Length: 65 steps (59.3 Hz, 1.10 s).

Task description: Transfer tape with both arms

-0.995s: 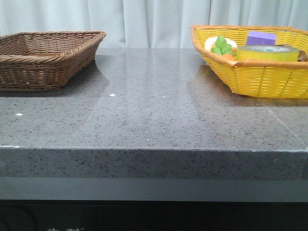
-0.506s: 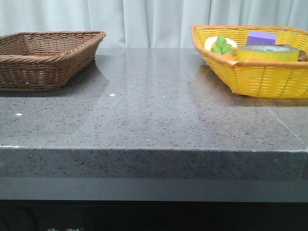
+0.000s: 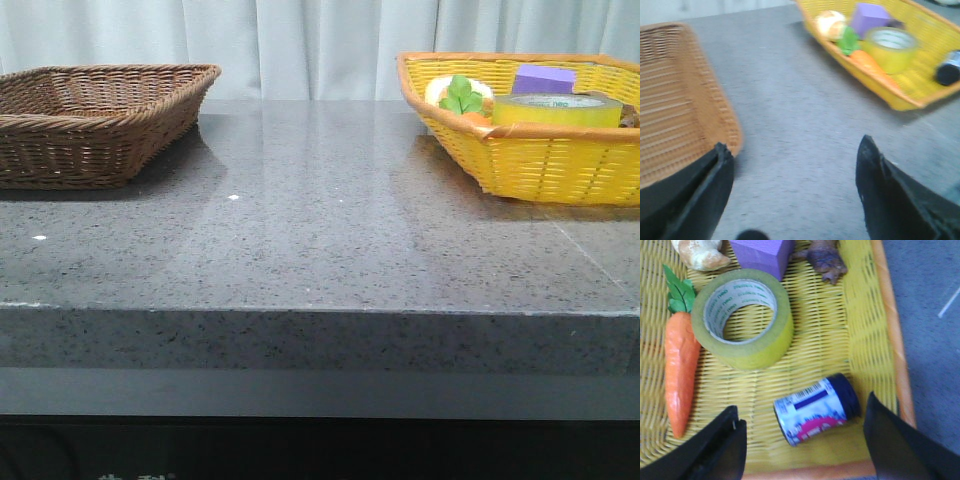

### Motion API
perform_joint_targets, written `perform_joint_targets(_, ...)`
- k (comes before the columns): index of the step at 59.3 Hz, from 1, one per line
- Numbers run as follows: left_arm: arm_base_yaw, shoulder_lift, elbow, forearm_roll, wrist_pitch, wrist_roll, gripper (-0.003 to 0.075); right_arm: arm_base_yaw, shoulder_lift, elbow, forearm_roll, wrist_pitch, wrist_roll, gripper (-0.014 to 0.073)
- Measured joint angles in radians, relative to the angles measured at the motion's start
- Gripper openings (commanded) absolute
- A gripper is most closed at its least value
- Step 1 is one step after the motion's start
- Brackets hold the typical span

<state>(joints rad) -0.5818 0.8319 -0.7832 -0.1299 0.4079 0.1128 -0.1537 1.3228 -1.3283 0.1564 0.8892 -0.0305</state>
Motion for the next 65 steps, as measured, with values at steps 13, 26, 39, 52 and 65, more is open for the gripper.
perform_joint_targets(13, -0.137, 0.000, 0.000, 0.000, 0.000, 0.000, 0.0512, 0.005, 0.210, -0.205, 0.039, 0.125, -0.018, 0.0521)
perform_joint_targets(26, -0.166, 0.000, 0.000, 0.000, 0.000, 0.000, 0.0512, 0.057, 0.395, -0.373, 0.034, 0.170, -0.028, 0.0521)
perform_joint_targets(39, -0.166, 0.000, 0.000, 0.000, -0.001, 0.000, 0.0512, 0.079, 0.566, -0.516, -0.019, 0.203, -0.031, 0.0521)
perform_joint_targets(52, -0.166, 0.000, 0.000, 0.000, -0.002, 0.000, 0.0512, 0.079, 0.686, -0.588, -0.041, 0.209, -0.031, 0.0500)
perform_joint_targets(65, -0.166, 0.000, 0.000, 0.000, -0.002, 0.000, 0.0512, 0.079, 0.736, -0.589, -0.034, 0.223, -0.031, 0.0257)
